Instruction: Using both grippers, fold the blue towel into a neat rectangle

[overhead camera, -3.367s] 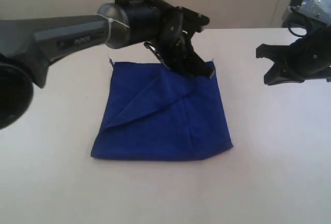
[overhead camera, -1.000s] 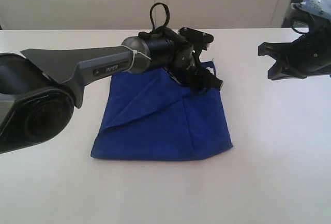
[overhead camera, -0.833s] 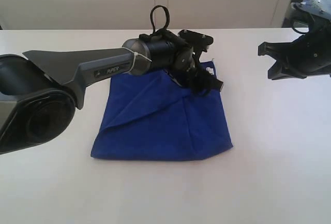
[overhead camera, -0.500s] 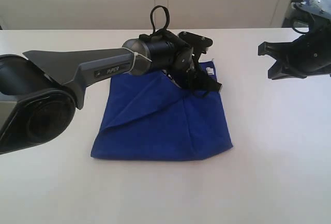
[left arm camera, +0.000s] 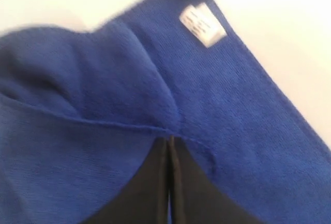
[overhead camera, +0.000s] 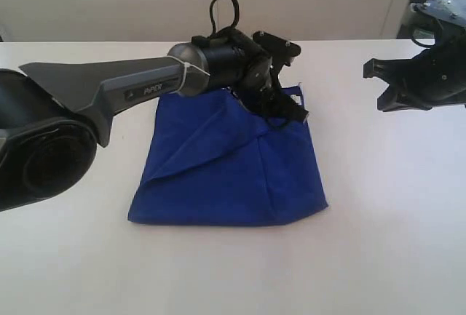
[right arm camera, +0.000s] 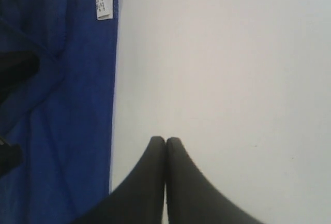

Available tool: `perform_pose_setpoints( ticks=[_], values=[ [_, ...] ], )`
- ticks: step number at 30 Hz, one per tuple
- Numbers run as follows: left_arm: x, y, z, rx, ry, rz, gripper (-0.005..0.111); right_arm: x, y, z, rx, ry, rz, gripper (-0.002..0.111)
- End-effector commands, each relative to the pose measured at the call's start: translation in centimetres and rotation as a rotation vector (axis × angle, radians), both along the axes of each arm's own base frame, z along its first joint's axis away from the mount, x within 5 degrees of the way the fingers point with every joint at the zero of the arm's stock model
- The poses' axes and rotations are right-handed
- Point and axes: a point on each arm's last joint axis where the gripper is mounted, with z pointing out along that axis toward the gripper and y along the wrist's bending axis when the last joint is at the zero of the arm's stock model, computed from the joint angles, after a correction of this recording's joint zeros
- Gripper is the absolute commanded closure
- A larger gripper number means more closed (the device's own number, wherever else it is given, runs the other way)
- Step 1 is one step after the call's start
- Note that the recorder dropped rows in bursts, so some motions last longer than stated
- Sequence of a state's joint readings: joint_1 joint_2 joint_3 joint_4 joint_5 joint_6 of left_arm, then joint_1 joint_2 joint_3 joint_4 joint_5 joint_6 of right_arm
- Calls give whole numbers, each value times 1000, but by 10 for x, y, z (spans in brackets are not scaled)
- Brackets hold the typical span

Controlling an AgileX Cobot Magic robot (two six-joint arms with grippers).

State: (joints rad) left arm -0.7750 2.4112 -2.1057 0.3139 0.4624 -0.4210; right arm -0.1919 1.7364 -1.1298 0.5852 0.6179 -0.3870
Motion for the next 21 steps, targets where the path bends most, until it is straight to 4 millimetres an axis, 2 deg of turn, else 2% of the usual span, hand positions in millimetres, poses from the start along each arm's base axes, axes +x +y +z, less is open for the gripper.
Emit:
perform_pose_setpoints(
  ticks=[1, 10, 17, 19, 21],
  values=[
    [-2, 4, 20, 55, -55, -16, 107, 0, -3, -1, -15, -6, 0, 108],
    [-7, -11, -1, -147, 98, 29, 107, 0, -3, -1, -15, -6, 0, 108],
    [-6, -14, -19, -144, 118, 33, 107, 0, -4, -1, -17, -10, -3, 108],
    [-6, -14, -21, -143, 115, 32, 101, 0, -4, -1, -18, -11, -3, 108],
    [-5, -14, -20, -151, 108, 30, 86, 0, -4, -1, -19, -14, -5, 108]
  ],
)
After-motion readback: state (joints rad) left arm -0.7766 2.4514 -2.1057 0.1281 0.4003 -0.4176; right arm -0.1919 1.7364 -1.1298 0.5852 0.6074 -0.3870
